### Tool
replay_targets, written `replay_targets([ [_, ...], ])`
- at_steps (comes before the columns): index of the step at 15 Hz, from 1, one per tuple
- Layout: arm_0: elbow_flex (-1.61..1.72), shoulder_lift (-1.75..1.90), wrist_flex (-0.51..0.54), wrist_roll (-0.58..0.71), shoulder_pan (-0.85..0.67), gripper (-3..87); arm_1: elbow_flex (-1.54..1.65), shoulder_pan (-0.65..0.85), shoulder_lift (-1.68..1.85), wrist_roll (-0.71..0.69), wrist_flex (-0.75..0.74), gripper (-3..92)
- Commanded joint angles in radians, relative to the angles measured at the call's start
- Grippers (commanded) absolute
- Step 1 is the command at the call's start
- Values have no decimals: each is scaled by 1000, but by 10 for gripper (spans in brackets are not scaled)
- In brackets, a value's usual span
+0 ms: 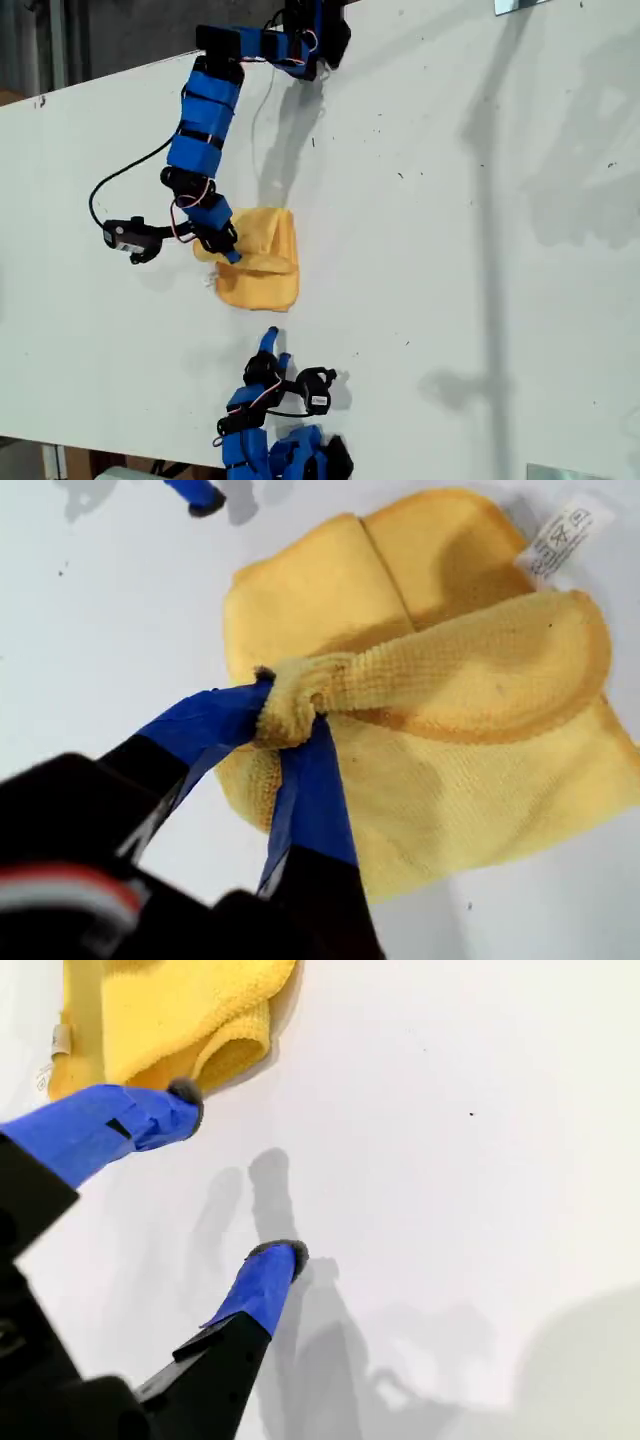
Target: Grasp corners of a square towel and fold twice.
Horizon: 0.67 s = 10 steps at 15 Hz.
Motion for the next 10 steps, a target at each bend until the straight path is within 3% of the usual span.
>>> replay_targets([
  [1, 2, 25, -21, -8, -3, 272, -110, -18, -49, -21, -75, -1],
  [5, 229, 387, 23, -87, -64, 287, -135, -21, -110, -29, -107, -1],
  [6, 334, 632, 112, -104, -97, 291, -133, -23, -118, -29, -107, -1],
  [7, 422, 925, 279, -129, -123, 297, -133, -23, -127, -29, -110, -1],
  [8, 494, 1299, 529, -147, -144, 303, -133, -23, -137, -29, -121, -1],
  [10, 480, 1304, 583, -144, -155, 330, -147, -32, -158, -57, -167, -1],
])
